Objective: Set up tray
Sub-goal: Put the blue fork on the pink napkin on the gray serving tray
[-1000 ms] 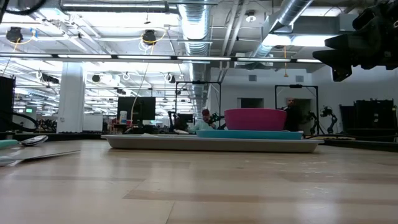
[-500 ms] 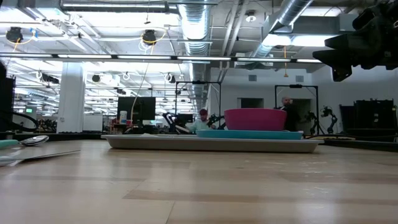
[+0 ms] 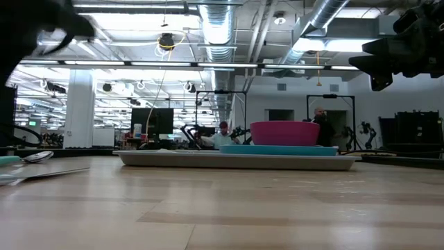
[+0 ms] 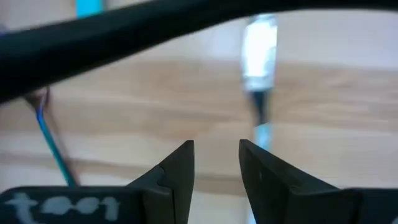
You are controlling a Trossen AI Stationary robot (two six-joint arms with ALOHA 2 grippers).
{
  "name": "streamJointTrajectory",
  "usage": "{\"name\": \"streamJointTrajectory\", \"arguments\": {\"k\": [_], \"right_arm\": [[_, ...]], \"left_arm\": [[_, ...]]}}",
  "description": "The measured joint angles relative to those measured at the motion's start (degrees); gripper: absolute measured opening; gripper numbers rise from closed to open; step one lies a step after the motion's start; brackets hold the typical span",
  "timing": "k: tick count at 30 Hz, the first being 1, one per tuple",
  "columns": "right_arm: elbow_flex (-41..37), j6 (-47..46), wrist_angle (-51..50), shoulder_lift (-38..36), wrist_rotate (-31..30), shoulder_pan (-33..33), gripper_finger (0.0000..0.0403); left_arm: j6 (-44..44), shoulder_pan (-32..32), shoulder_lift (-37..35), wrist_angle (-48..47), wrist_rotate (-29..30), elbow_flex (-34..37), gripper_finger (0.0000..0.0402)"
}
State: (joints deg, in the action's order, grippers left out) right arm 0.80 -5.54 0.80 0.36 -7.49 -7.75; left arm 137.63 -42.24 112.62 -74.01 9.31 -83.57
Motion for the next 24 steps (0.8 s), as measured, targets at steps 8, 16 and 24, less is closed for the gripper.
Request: {"name": "streamJointTrajectory", "arguments": {"k": [8,16,24], "right_arm": [[0.0,0.0,0.0,0.0,0.0,0.0,0.0182],[0.0,0.0,0.0,0.0,0.0,0.0,0.0182],[0.0,0.0,0.0,0.0,0.0,0.0,0.0182]], "left_arm": [[-2.6,-0.3,-3.8,-15.4,24.6,-15.9,0.0116],[-3.0,-1.1,-11.7,-16.2,44.8,-16.7,0.0116],[-5.4,4.3,-11.4,-16.0,35.7,-16.1,0.0116]]}}
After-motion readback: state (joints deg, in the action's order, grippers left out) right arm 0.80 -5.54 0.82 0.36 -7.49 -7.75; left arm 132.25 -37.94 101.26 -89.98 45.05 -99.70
